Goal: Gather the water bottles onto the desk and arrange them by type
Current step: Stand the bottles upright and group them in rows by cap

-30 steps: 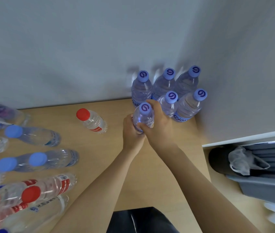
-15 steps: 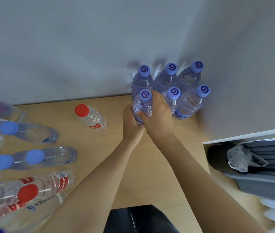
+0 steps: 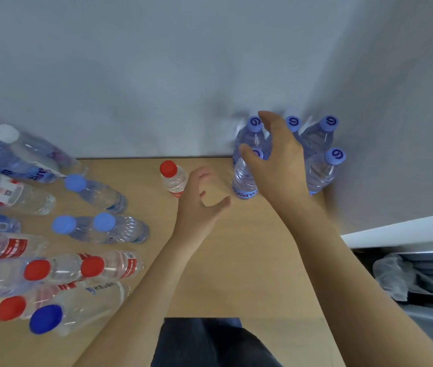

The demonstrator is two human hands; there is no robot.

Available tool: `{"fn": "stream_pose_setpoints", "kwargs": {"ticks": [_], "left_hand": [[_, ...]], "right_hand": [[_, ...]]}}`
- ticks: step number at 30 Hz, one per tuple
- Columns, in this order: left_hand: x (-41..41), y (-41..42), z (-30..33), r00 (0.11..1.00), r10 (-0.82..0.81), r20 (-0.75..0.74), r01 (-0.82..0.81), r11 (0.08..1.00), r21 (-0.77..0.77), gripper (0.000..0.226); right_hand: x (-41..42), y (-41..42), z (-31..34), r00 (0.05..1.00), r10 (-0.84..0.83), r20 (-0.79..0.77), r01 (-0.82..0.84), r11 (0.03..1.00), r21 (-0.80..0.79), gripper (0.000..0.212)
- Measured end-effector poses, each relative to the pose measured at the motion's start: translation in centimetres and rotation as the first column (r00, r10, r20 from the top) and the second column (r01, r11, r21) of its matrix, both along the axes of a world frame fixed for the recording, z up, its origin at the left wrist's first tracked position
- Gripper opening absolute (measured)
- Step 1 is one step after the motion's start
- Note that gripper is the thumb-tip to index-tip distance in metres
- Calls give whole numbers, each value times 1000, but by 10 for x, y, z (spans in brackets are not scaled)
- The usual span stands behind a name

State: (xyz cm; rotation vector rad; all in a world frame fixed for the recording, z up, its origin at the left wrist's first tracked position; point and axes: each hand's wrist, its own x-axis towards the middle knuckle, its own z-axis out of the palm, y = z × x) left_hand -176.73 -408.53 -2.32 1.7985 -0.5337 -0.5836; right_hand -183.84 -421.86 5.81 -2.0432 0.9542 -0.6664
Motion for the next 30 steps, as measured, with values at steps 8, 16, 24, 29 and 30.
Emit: {"fn": "stream_pose_setpoints", "kwargs": {"ticks": [8, 16, 24, 29, 30], "left_hand": [[20, 64, 61, 989, 139, -42, -145, 974, -173, 61], [52, 163, 91, 926, 376, 25, -371, 922, -114, 57], [97, 256, 92, 836, 548, -23, -546, 830, -115, 55], [130, 298, 91, 819, 574, -10, -571, 812, -120, 52], [137, 305, 91, 817, 576, -12, -573, 810, -127, 52]], "right_hand": [[35, 51, 22, 982, 170, 77, -173, 984, 38, 47], [90, 130, 26, 917, 382, 117, -392, 916, 86, 43], [154, 213, 28, 841, 532, 99, -541, 827, 151, 44], [193, 251, 29, 814, 575, 81, -581, 801, 145, 44], [200, 257, 29, 809, 583, 73, -587, 797, 145, 42]]}}
